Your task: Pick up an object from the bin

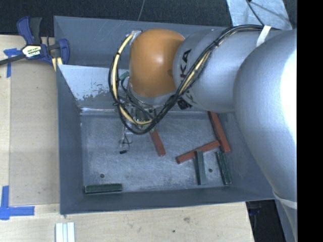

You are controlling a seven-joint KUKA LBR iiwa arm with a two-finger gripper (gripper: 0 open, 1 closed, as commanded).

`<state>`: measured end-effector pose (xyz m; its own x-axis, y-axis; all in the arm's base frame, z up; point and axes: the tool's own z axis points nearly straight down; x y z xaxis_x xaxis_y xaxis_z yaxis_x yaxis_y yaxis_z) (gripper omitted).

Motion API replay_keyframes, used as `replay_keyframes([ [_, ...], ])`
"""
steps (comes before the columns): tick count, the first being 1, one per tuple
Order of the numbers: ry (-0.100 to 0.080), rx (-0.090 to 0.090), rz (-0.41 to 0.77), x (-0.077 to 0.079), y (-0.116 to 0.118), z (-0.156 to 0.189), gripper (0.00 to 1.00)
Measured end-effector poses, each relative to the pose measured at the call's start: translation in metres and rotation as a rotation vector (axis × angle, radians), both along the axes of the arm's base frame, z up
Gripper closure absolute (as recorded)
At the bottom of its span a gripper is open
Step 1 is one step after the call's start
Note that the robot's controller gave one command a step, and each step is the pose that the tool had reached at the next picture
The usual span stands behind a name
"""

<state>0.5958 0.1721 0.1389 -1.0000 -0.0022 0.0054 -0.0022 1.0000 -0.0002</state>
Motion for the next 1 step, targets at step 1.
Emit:
replay_keyframes([
  [1, -0.008, 0.001, -0.002, 0.0022, -0.0005, 0.0045, 0.00],
])
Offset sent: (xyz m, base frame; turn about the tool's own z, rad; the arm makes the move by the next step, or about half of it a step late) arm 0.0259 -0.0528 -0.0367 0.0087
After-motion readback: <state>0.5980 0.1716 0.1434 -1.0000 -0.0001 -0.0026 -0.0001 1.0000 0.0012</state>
